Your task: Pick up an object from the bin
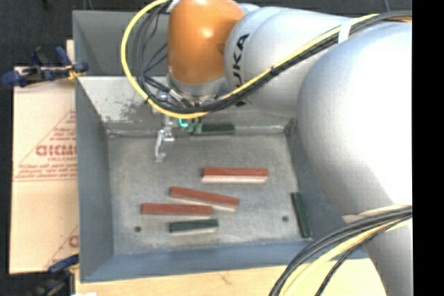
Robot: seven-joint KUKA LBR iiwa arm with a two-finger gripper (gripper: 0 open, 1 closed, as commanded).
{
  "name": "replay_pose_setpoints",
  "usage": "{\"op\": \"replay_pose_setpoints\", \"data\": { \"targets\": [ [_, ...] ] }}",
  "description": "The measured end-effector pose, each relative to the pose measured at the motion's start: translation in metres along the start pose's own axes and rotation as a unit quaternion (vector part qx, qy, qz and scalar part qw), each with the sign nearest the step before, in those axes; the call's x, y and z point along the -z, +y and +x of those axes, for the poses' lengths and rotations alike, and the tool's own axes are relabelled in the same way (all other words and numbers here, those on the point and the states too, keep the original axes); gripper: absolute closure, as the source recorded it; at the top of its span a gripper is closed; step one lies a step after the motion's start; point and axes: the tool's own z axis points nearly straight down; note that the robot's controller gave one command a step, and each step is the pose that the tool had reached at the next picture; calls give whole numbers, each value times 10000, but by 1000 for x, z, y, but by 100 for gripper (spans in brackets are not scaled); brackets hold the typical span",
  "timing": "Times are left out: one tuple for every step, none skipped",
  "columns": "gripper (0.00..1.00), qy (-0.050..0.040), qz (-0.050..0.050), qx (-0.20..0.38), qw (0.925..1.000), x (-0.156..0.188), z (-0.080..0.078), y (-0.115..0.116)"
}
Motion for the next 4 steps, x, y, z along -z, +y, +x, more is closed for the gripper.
{"op": "replay_pose_setpoints", "data": {
  "targets": [
    [0, -42, -6, -12, 10000, 5, -2, -1],
    [0, -58, 2, 354, 9994, 3, 25, -5],
    [0, -53, -1, 593, 9982, -23, 67, -24],
    [0, -25, 1, 348, 9994, -44, 75, -53]
  ]
}}
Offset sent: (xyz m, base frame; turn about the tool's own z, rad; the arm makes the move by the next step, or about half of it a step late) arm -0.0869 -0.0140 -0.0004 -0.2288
